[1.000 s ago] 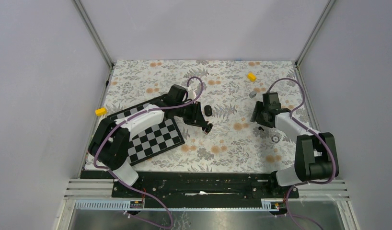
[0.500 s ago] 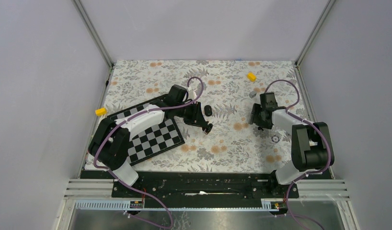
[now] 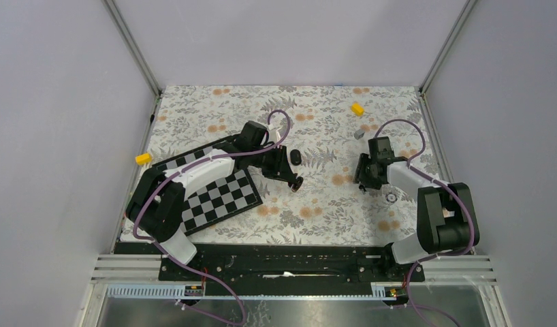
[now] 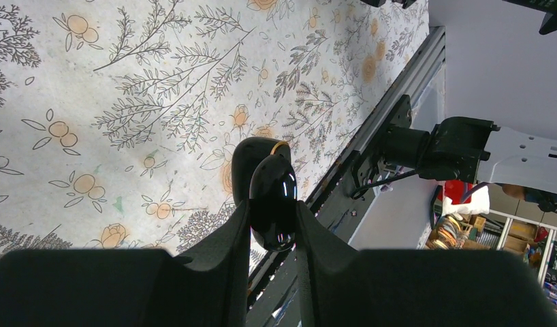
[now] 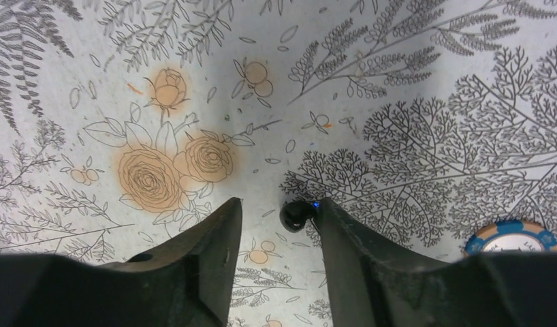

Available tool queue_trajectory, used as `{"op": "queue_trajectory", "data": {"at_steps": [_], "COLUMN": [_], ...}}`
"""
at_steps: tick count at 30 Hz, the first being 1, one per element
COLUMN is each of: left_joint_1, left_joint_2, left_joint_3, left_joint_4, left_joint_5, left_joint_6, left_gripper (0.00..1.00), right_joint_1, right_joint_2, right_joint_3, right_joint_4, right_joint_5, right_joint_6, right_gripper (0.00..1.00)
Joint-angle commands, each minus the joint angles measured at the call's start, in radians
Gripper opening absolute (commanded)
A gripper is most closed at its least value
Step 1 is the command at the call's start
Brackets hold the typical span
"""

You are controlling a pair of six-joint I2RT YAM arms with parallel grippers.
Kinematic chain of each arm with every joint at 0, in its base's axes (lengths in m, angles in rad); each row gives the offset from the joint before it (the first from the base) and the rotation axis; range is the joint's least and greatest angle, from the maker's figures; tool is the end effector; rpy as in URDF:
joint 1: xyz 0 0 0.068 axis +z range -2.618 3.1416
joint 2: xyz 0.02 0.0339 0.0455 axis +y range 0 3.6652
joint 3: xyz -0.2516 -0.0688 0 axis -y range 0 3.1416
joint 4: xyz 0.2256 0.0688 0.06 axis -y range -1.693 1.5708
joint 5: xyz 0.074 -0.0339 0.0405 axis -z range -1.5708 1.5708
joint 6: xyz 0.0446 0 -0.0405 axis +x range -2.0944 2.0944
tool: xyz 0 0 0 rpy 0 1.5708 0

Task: Insert the wireless bluetooth earbuds into the charging case
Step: Adjust the right earbud at the center of the board, then pick up the right earbud from the center of the board.

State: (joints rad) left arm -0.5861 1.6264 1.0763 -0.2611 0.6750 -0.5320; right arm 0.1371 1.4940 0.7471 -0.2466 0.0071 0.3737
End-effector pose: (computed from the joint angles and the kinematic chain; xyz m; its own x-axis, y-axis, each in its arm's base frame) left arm 0.2617 -0.2072 0.2190 -0.9215 0.1365 -0.3636 0.3747 0.5588 -0.7398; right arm 0.2692 0.0368 0.1557 -0.8213 0.2552 -0.5103 0.1794 0.9645 0.1937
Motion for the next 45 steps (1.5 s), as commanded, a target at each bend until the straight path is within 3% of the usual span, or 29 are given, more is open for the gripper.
{"op": "queue_trajectory", "data": {"at_steps": [1,13,23,32,37,40,45], "left_joint_1": [-0.006,-0.012,-0.015,-0.017,-0.017,-0.017,-0.018], "left_joint_2": [0.007,0.011,0.014,0.010,0.015,0.018,0.015], "left_joint_3": [0.024,0.028,0.032,0.035,0.036,0.037,0.035], "left_joint_4": [0.025,0.025,0.025,0.025,0.025,0.025,0.026], "left_joint_5": [-0.001,-0.002,0.003,0.009,0.008,0.015,0.012], "left_joint_6": [-0.002,-0.001,0.000,-0.010,-0.008,-0.012,-0.011], "left_gripper": [0.00,0.00,0.00,0.00,0.00,0.00,0.00], "right_joint_1": [0.014,0.082,0.104,0.110,0.116,0.119,0.119], "right_joint_2": [-0.003,0.077,0.131,0.169,0.159,0.152,0.125], "right_joint_3": [0.048,0.108,0.155,0.174,0.171,0.171,0.154], "right_joint_4": [-0.085,-0.169,-0.202,-0.201,-0.207,-0.224,-0.236], "right_joint_5": [0.031,0.039,0.176,0.178,0.178,0.212,0.244], "right_joint_6": [-0.022,-0.045,-0.057,-0.058,-0.055,-0.034,0.077], "right_gripper": [0.50,0.47,0.49,0.34,0.38,0.48,0.39]}}
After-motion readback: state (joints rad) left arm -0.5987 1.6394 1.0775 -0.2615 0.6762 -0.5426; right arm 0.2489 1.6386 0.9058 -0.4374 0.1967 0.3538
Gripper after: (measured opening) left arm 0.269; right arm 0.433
